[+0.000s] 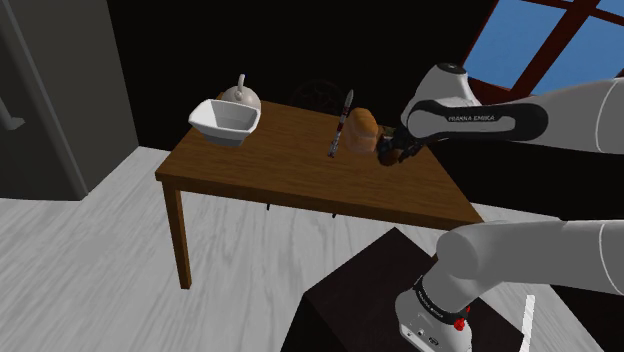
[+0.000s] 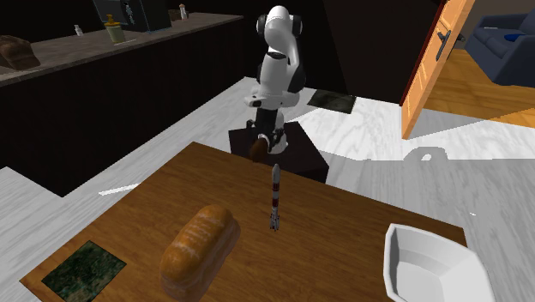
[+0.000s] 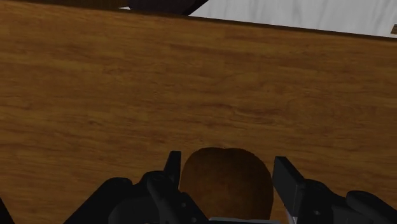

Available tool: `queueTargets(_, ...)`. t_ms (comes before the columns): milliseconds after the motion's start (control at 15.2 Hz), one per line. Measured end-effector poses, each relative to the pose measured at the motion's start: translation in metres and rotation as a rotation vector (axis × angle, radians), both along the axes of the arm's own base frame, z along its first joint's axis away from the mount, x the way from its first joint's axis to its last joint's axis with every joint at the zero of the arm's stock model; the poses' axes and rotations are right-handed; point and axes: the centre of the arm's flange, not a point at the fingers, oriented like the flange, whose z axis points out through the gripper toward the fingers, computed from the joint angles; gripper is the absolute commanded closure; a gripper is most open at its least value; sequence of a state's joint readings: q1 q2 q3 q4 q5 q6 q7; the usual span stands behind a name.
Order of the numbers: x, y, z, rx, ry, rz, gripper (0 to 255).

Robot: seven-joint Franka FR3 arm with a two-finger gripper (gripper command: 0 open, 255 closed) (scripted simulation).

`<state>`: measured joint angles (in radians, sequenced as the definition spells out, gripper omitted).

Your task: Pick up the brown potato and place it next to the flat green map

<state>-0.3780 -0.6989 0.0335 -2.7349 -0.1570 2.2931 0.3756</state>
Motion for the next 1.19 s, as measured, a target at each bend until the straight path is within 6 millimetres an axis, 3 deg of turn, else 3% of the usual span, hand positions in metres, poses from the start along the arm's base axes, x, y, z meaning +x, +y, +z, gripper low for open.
queueTargets(198, 0.008, -0.013, 0.006, 0.0, 0.0, 0.0, 255)
queueTargets(1188, 0.12, -0.174, 0.007, 0.001, 0.001, -0.001, 255)
